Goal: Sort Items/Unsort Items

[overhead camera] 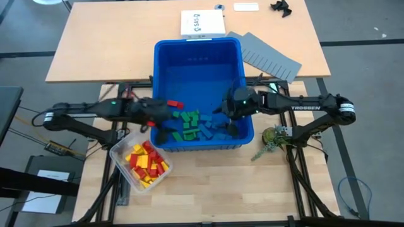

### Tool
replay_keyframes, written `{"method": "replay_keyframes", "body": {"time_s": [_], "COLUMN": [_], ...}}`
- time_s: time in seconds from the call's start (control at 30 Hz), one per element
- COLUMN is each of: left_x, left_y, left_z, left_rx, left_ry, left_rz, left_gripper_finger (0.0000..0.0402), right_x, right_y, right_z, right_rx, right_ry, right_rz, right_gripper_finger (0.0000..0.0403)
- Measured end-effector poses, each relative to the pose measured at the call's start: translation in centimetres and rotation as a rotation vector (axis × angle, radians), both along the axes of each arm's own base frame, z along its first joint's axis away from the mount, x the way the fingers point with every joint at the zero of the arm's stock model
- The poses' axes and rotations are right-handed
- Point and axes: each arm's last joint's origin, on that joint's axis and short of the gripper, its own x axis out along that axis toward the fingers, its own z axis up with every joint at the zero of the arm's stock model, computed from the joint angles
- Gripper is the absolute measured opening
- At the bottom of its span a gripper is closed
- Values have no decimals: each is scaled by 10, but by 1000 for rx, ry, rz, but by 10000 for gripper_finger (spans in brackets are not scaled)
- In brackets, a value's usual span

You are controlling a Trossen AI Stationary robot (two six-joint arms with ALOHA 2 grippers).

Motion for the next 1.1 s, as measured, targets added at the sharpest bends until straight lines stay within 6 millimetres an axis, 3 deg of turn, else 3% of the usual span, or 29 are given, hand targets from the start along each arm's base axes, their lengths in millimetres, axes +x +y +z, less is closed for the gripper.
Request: {"method": "replay_keyframes", "body": {"time_s": [0.17, 0.37, 0.57, 0.83, 0.97, 1.1], "left_x": [22, 33, 31, 21, 19, 17], "left_y": [-1, -1, -4, -12, -27, -31], "left_z": [-26, -41, -40, -9, -16, -42], "left_rx": [-11, 1, -51, -106, -113, -59], "left_ry": [147, 231, 228, 114, 142, 237], "left_rz": [-55, -72, -103, -127, -176, -134], "left_gripper_finger": [273, 273, 273, 273, 273, 272], "right_x": [-6, -10, -9, -9, -12, -15], "right_y": [24, 34, 35, 45, 64, 73], "right_z": [-1, -13, -12, 14, 4, -8], "right_rx": [56, 32, 47, 79, 53, -27], "right_ry": [144, 206, 205, 163, 230, 265], "right_rz": [51, 9, 22, 67, 100, 37], "right_gripper_finger": [306, 306, 306, 306, 306, 306]}}
